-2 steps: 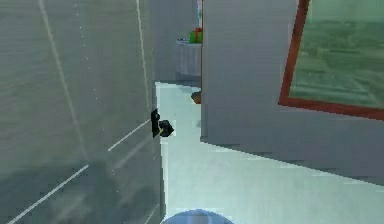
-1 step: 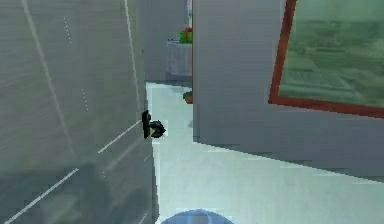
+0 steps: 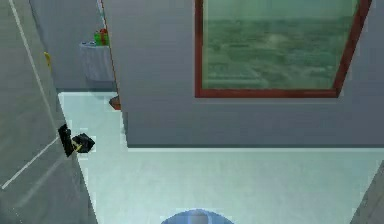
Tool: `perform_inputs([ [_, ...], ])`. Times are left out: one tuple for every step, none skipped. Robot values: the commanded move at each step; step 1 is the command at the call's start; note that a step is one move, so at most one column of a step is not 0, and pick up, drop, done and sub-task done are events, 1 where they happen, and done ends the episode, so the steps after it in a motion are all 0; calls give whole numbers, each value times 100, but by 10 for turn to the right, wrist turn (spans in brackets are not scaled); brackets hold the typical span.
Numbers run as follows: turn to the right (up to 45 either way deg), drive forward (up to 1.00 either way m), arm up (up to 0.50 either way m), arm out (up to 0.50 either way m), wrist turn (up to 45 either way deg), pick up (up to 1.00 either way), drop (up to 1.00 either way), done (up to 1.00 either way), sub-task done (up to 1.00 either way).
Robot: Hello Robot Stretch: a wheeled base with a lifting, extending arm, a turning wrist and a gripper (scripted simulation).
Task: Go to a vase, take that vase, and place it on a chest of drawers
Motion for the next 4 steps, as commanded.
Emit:
perform_inputs([
  [0, 100, 0, 0, 0, 0, 0, 0, 0],
  [0, 15, 0, 0, 0, 0, 0, 0, 0],
  [-450, 0, 0, 0, 0, 0, 0, 0, 0],
  [-120, 0, 0, 0, 0, 0, 0, 0, 0],
])
